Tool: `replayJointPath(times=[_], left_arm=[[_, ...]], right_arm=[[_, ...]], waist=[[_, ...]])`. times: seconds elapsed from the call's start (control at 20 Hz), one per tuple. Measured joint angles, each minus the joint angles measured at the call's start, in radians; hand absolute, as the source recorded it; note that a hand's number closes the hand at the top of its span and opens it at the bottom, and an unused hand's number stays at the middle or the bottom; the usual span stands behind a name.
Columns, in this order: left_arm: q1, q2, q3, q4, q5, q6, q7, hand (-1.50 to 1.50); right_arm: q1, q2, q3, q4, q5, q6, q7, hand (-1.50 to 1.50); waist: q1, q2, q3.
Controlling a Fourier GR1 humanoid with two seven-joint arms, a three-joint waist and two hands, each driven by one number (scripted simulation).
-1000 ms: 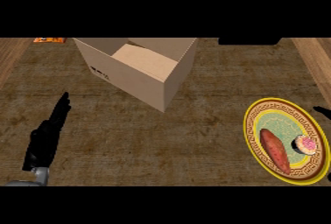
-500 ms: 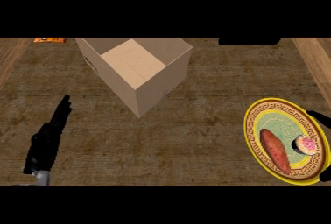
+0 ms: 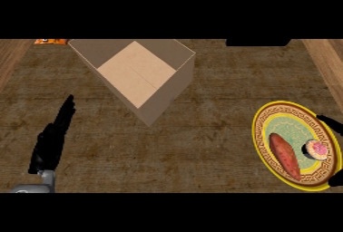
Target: Pick the cupcake from the plate and place it in the cardboard box
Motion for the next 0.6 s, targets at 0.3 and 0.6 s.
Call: replayJointPath(times=[0.3,0.6], left_arm=[[0.013,-0.031,0.009,-0.032,-0.033,-0.017,0.02,0.0],[0.024,-0.049,0.036,-0.059,-0.055,-0.039,0.034,0.0]], right_arm=[[-0.005,0.07,-0.037,0.023,0.074,0.006,-0.013,-1.5],[-0.013,0.126,-0.072,0.042,0.145,0.019,-0.028,-1.5]], waist=[[0.001,0.0,0.0],[0.002,0.0,0.0]])
